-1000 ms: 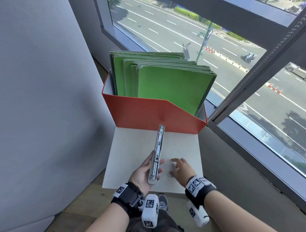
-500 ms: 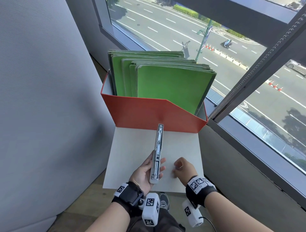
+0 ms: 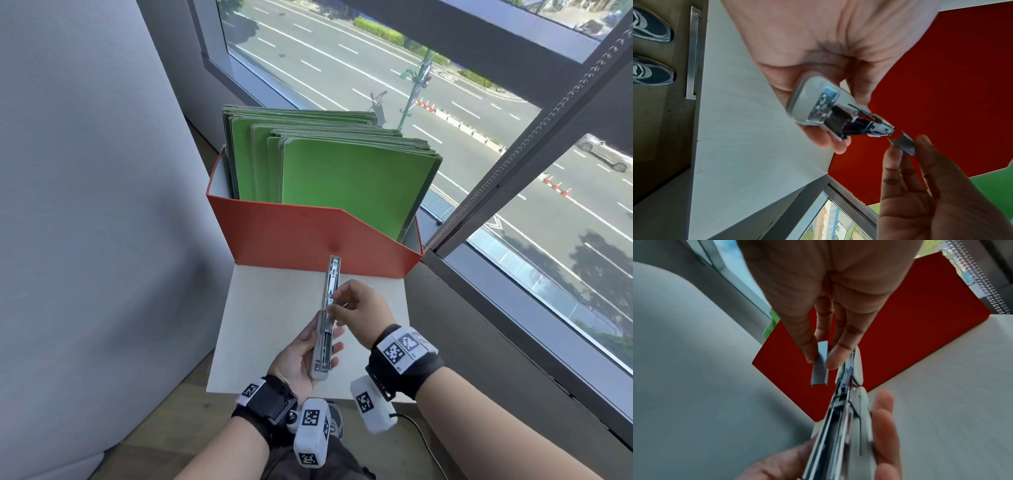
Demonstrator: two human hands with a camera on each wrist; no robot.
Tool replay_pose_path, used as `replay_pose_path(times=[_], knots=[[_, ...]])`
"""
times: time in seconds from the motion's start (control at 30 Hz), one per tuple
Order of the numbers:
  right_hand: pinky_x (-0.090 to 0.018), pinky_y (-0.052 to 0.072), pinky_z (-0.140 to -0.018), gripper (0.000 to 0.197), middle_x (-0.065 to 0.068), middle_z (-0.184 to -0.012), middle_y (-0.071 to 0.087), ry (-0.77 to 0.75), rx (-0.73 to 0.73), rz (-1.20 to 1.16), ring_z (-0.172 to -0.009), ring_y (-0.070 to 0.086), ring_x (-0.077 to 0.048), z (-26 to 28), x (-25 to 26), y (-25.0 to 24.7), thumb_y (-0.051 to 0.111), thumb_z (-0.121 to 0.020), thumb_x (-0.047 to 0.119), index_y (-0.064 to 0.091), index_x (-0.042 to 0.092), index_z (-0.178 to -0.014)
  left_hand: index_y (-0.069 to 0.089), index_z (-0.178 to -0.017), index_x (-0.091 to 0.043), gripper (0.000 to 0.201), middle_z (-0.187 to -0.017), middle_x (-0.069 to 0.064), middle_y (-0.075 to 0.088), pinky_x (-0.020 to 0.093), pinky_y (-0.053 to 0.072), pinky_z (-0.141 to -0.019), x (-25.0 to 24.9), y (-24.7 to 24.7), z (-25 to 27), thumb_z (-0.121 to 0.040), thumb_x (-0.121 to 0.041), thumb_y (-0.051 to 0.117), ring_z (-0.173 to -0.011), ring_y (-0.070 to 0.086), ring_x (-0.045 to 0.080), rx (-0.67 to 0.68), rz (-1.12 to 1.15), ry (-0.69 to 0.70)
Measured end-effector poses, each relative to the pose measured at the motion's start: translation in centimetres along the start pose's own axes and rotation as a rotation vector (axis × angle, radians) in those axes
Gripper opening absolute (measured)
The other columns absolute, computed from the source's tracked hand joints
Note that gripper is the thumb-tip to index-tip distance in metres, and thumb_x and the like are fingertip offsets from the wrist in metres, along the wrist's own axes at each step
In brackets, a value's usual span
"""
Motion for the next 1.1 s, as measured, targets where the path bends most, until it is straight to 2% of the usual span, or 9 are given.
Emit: replay_pose_path(times=[0.13, 0.3, 0.43, 0.57, 0.7, 0.87, 1.0, 1.1], knots=[[-0.037, 0.058, -0.066, 0.009, -0.011, -0.080, 0.071, 0.002, -0.012, 0.103, -0.070, 0.068, -0.025, -0.49, 0.08, 0.54, 0.067, -0.078, 0.010, 0.061, 0.015, -0.081, 0.062, -0.120, -0.024, 0.033, -0.097, 0.006, 0.077, 0.030, 0.058, -0.066, -0.01, -0.13, -0.29, -0.096, -0.018, 0.041, -0.082, 0.073, 0.022, -0.016, 0.000, 0.004], [-0.035, 0.055, -0.064, 0.022, 0.000, -0.068, 0.064, 0.025, -0.011, 0.142, -0.069, 0.067, -0.026, -0.72, 0.04, 0.47, 0.065, -0.077, 0.010, 0.053, 0.028, -0.072, 0.063, -0.119, -0.024, 0.033, -0.100, 0.008, 0.077, 0.031, 0.059, -0.066, -0.11, -0.16, -0.40, -0.096, -0.017, 0.042, -0.082, 0.073, 0.023, -0.013, 0.017, 0.004], [-0.031, 0.050, -0.061, 0.015, 0.000, -0.067, 0.062, 0.047, -0.018, 0.140, -0.070, 0.068, -0.028, -0.80, -0.12, 0.32, 0.064, -0.077, 0.010, 0.056, 0.022, -0.076, 0.064, -0.117, -0.025, 0.032, -0.100, 0.008, 0.077, 0.030, 0.059, -0.065, -0.03, -0.16, -0.56, -0.095, -0.017, 0.042, -0.081, 0.073, 0.023, -0.011, 0.024, -0.002], [-0.037, 0.055, -0.065, 0.011, -0.011, -0.076, 0.070, 0.073, -0.039, 0.135, -0.070, 0.068, -0.029, -0.80, -0.34, 0.05, 0.063, -0.077, 0.010, 0.057, 0.018, -0.078, 0.064, -0.118, -0.025, 0.033, -0.100, 0.007, 0.077, 0.029, 0.058, -0.065, 0.15, -0.10, -0.69, -0.096, -0.016, 0.040, -0.081, 0.073, 0.023, -0.010, 0.019, -0.011], [-0.039, 0.056, -0.066, 0.009, -0.014, -0.077, 0.071, 0.089, -0.050, 0.119, -0.070, 0.068, -0.030, -0.85, -0.44, -0.11, 0.062, -0.078, 0.009, 0.058, 0.016, -0.079, 0.063, -0.119, -0.026, 0.034, -0.105, 0.008, 0.076, 0.030, 0.058, -0.065, 0.21, -0.01, -0.78, -0.097, -0.016, 0.039, -0.081, 0.072, 0.022, -0.005, 0.012, -0.018], [-0.036, 0.056, -0.066, 0.015, -0.010, -0.077, 0.070, 0.079, -0.031, 0.152, -0.070, 0.067, -0.027, -0.83, -0.33, 0.13, 0.063, -0.078, 0.008, 0.055, 0.020, -0.077, 0.063, -0.120, -0.026, 0.034, -0.102, 0.008, 0.076, 0.030, 0.059, -0.065, 0.21, -0.13, -0.85, -0.096, -0.017, 0.041, -0.081, 0.073, 0.023, -0.013, 0.019, -0.020], [-0.033, 0.054, -0.065, 0.013, -0.002, -0.073, 0.064, 0.067, -0.015, 0.185, -0.066, 0.061, -0.022, -0.69, -0.12, 0.45, 0.062, -0.077, 0.007, 0.056, 0.018, -0.080, 0.063, -0.119, -0.026, 0.034, -0.095, 0.006, 0.077, 0.030, 0.060, -0.065, 0.31, -0.19, -0.93, -0.097, -0.016, 0.039, -0.079, 0.073, 0.022, -0.019, 0.015, -0.018], [-0.029, 0.051, -0.062, 0.012, -0.001, -0.071, 0.062, 0.073, 0.010, 0.208, -0.063, 0.058, -0.019, -0.36, -0.25, 0.84, 0.062, -0.076, 0.007, 0.057, 0.017, -0.080, 0.064, -0.117, -0.026, 0.033, -0.092, 0.005, 0.078, 0.030, 0.060, -0.065, 0.25, -0.17, -0.99, -0.097, -0.016, 0.040, -0.079, 0.074, 0.023, -0.021, 0.016, -0.010]])
Point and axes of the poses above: each hand's wrist, its own z-axis away from the middle knuckle, its own y-axis out of the palm, x = y × z, the point moved 6 cm from there along -z, towards the middle knuckle
